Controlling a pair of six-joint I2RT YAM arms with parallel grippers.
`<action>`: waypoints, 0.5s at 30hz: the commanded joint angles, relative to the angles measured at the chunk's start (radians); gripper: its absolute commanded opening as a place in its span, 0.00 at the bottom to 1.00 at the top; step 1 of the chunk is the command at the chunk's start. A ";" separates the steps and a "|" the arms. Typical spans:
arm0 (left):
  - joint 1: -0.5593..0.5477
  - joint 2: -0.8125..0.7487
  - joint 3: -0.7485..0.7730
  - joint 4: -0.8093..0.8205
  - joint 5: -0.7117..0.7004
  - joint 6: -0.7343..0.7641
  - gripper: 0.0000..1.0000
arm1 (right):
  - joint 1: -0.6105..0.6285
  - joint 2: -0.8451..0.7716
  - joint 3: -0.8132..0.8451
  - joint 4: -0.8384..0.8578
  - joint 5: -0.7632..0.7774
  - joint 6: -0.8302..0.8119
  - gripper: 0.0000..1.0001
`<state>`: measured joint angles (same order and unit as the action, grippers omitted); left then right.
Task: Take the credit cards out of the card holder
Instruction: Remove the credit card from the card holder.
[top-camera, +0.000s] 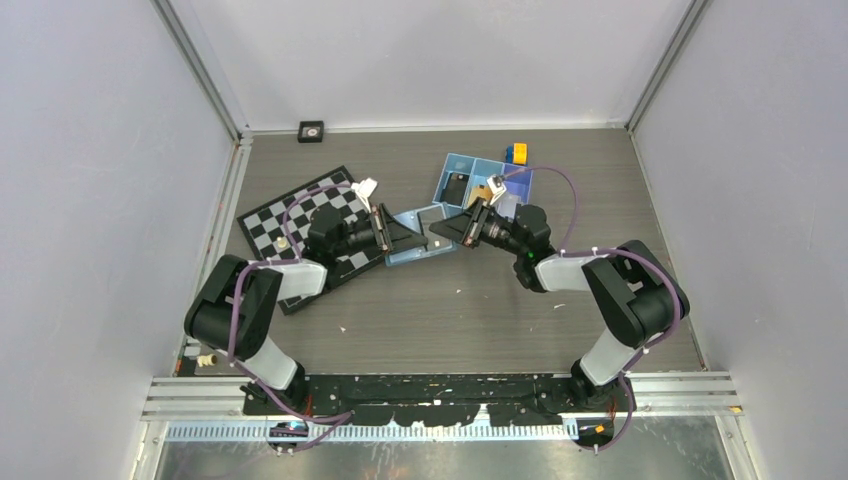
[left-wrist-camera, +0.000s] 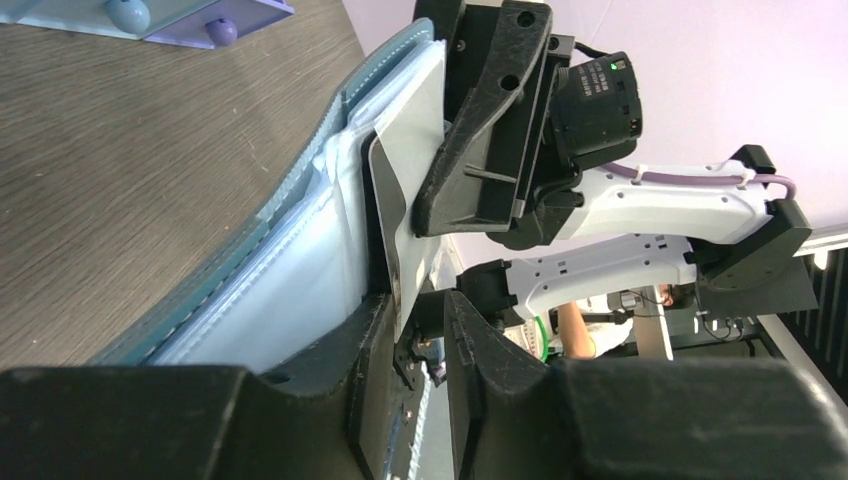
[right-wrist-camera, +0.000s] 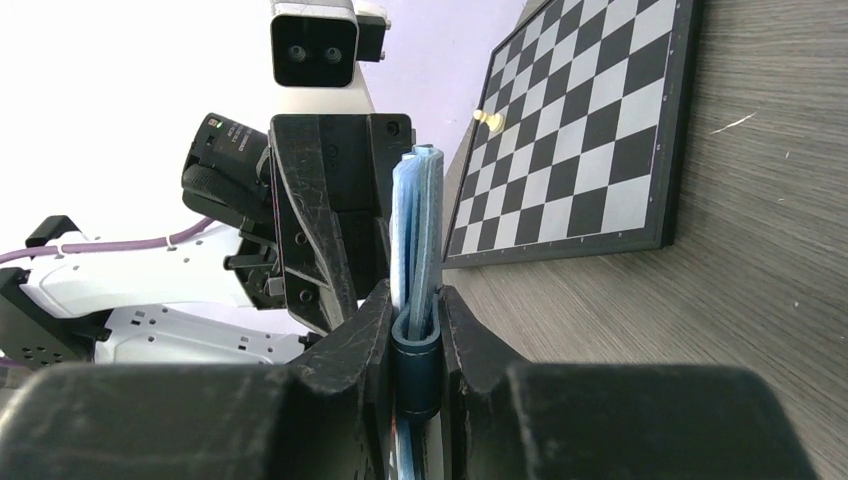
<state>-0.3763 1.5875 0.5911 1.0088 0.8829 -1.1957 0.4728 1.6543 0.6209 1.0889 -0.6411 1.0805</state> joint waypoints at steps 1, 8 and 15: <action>-0.009 -0.043 0.026 -0.120 -0.040 0.078 0.28 | 0.052 -0.018 0.031 0.063 -0.081 -0.002 0.01; -0.009 -0.169 0.045 -0.477 -0.187 0.278 0.35 | 0.054 -0.045 0.023 0.027 -0.064 -0.031 0.01; -0.002 -0.130 0.036 -0.379 -0.139 0.225 0.29 | 0.055 -0.038 0.025 0.045 -0.071 -0.018 0.00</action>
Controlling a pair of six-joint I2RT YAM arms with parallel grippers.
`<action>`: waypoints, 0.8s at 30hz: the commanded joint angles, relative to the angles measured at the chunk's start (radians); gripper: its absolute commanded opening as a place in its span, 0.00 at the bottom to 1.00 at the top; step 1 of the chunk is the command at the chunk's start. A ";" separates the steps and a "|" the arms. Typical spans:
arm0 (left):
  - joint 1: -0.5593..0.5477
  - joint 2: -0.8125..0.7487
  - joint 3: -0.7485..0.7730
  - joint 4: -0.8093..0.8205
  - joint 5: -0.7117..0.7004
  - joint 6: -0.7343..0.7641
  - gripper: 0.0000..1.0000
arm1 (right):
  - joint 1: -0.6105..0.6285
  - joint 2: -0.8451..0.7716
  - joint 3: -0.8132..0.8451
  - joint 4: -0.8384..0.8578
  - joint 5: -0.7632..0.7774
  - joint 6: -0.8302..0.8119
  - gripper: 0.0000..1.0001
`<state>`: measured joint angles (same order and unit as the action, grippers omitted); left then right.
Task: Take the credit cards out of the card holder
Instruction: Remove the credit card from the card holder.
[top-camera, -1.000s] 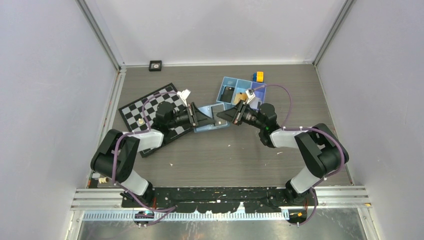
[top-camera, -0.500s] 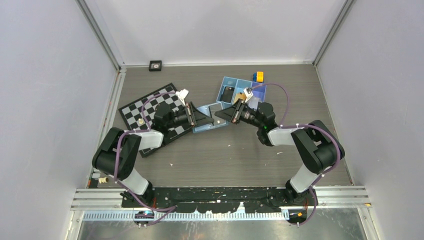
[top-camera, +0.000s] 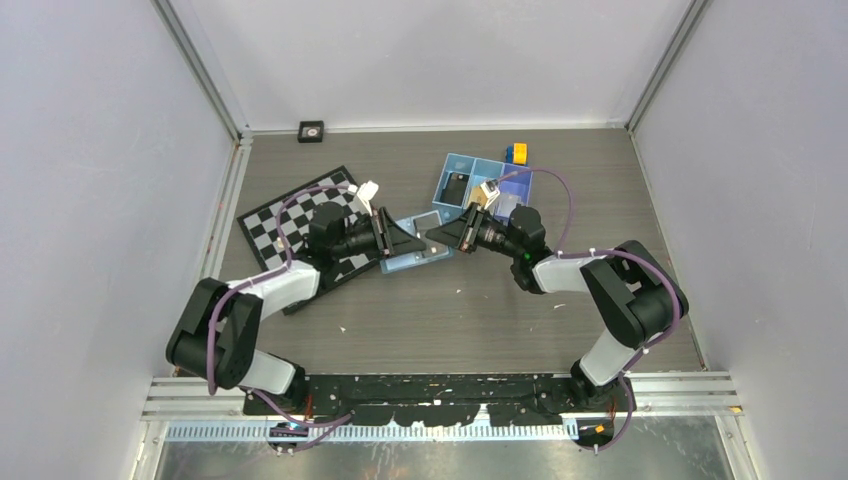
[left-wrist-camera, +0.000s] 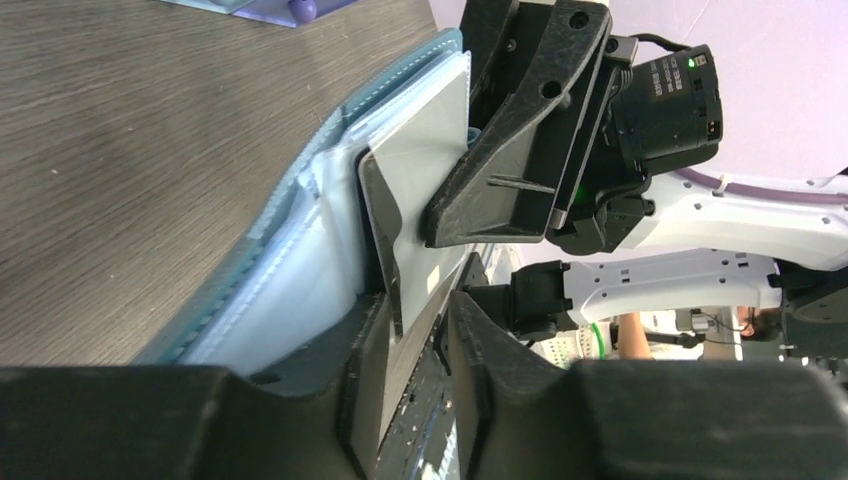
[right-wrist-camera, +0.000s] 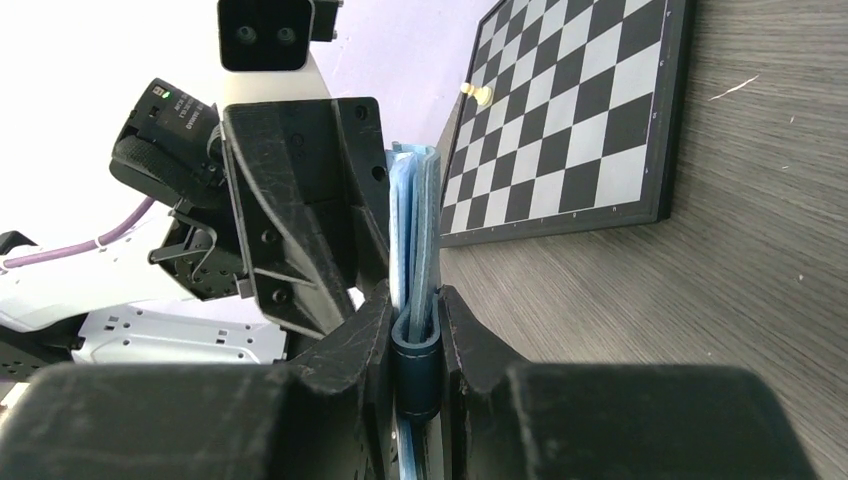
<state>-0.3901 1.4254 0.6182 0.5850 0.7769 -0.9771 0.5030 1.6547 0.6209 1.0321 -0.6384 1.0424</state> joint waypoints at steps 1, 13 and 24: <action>0.014 0.045 0.002 0.109 -0.014 -0.020 0.25 | 0.025 -0.035 0.025 0.104 -0.076 0.022 0.01; 0.081 0.021 -0.084 0.357 -0.001 -0.139 0.00 | 0.012 -0.081 0.012 -0.020 -0.008 -0.043 0.31; 0.105 0.075 -0.077 0.336 0.010 -0.163 0.00 | -0.029 -0.066 -0.002 0.034 -0.013 0.017 0.09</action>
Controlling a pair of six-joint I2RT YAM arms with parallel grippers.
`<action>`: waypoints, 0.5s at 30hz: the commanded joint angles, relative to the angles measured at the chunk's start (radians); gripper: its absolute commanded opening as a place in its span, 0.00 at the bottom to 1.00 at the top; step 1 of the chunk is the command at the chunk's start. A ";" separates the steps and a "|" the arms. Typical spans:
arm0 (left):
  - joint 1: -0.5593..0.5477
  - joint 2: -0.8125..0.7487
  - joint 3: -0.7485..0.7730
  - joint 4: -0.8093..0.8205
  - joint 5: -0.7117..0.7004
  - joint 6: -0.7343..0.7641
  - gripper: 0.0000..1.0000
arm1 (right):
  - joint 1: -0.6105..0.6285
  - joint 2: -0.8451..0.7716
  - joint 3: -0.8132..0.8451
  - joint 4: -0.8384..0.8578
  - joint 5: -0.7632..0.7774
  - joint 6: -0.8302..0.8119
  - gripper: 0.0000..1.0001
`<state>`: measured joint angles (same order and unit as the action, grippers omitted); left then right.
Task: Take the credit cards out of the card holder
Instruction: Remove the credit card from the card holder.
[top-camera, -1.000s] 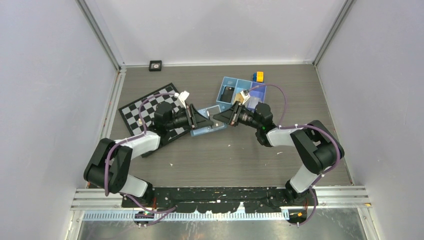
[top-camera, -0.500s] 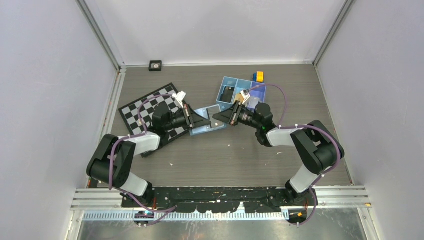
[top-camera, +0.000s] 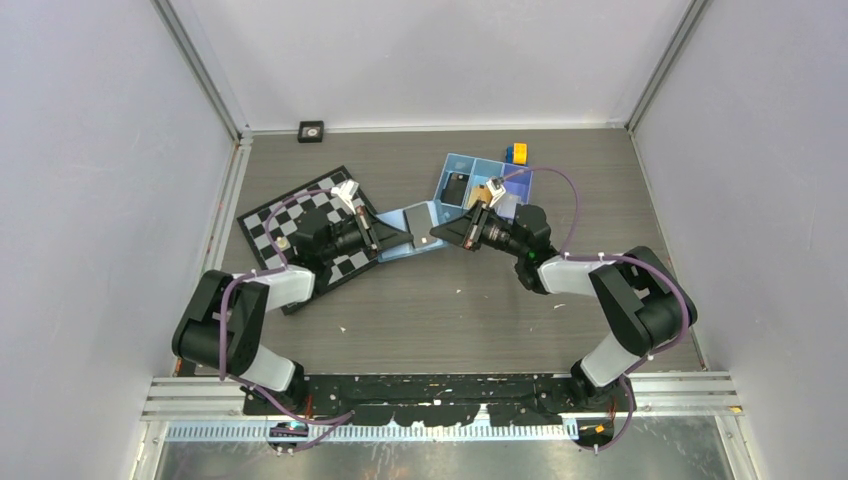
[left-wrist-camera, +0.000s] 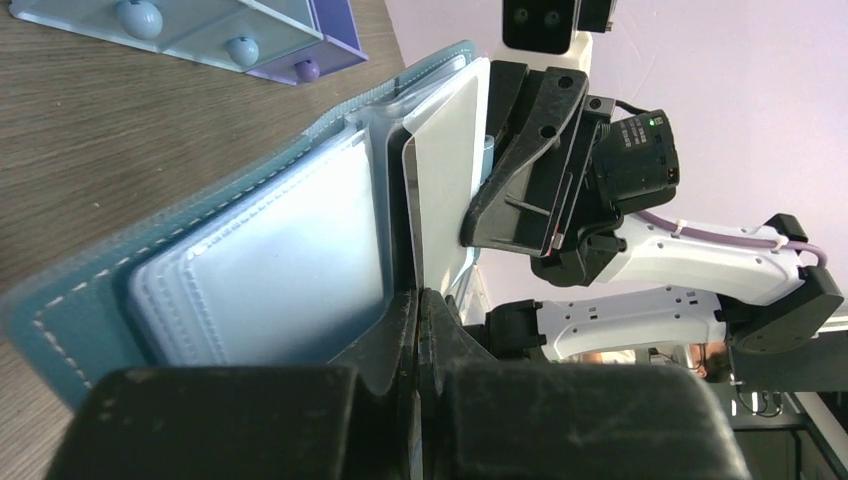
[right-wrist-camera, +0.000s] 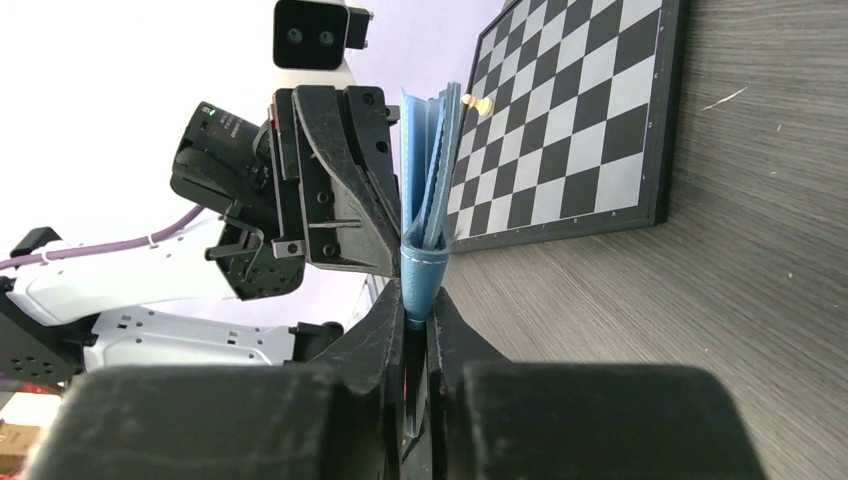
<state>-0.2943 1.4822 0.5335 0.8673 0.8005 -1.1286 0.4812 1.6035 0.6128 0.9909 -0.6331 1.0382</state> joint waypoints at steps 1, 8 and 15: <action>0.010 0.017 0.008 0.050 -0.014 -0.011 0.00 | -0.010 -0.018 0.003 0.074 -0.016 0.022 0.06; 0.019 0.013 0.006 0.020 -0.020 -0.006 0.00 | -0.040 -0.049 -0.021 0.074 0.008 0.026 0.03; 0.020 0.015 0.008 0.016 -0.019 -0.004 0.00 | -0.056 -0.064 -0.042 0.081 0.026 0.034 0.00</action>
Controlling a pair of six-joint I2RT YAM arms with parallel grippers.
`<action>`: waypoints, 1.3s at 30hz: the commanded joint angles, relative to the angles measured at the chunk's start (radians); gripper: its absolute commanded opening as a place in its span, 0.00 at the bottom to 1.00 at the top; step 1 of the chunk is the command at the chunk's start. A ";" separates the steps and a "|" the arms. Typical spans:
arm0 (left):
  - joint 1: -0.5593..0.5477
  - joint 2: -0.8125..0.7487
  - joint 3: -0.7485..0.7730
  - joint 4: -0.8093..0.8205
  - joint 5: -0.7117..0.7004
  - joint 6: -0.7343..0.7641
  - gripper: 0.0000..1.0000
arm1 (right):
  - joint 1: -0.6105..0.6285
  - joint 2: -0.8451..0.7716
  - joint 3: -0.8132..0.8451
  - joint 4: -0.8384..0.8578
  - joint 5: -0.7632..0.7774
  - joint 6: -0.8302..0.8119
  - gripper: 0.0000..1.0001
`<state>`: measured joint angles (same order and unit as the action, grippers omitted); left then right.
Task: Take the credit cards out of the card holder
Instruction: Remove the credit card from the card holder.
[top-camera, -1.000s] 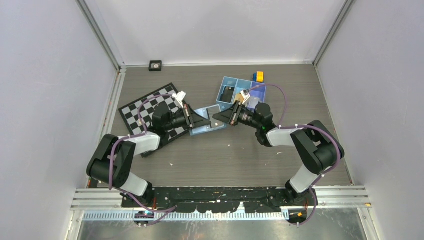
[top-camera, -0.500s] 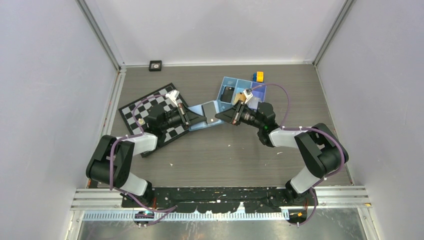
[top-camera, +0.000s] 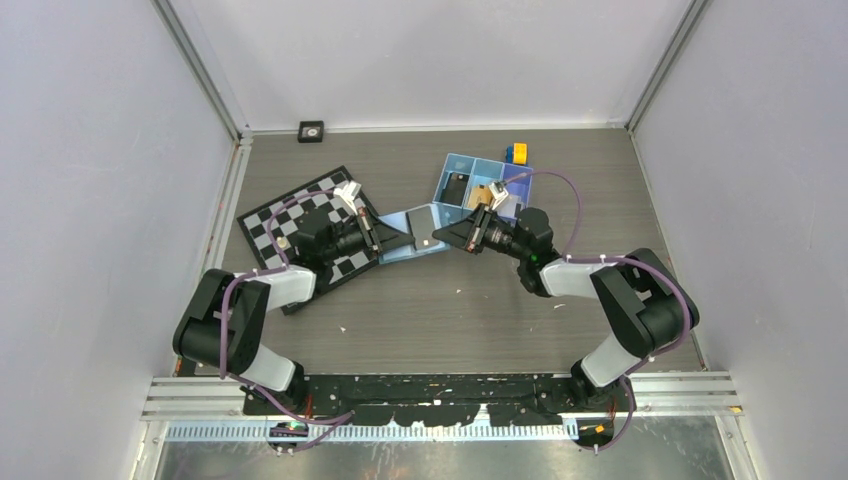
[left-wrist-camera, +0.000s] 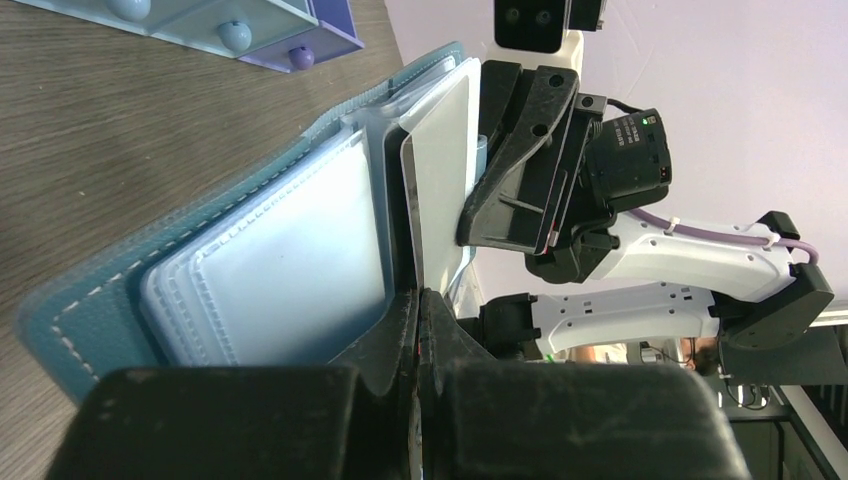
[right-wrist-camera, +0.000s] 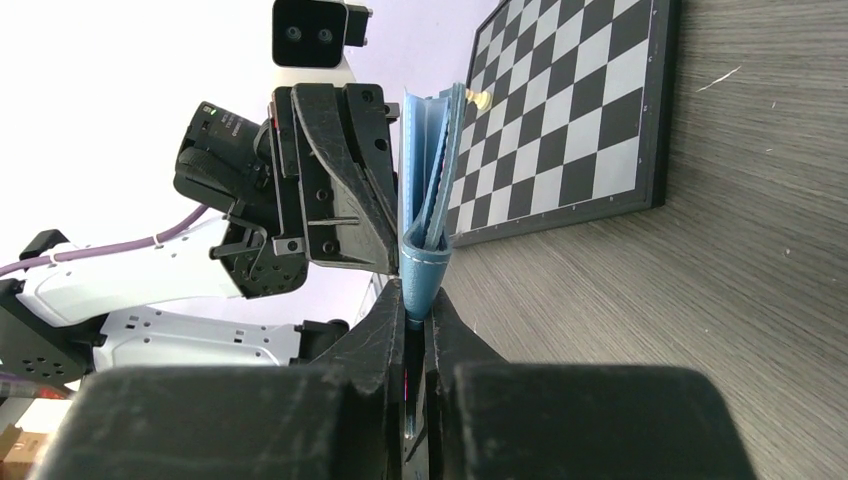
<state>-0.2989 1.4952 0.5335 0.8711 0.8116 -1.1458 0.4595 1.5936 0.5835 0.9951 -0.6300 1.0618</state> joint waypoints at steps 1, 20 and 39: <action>0.024 0.002 0.008 0.011 -0.030 0.013 0.00 | -0.035 -0.054 -0.013 0.078 0.024 0.011 0.00; 0.023 0.002 0.015 0.024 -0.007 0.008 0.00 | -0.038 -0.022 -0.008 0.141 -0.003 0.053 0.00; 0.023 0.065 -0.002 0.196 0.013 -0.087 0.40 | -0.001 0.005 0.005 0.194 -0.022 0.083 0.00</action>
<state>-0.2802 1.5364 0.5335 0.9554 0.8082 -1.2041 0.4431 1.5814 0.5571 1.0782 -0.6201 1.1168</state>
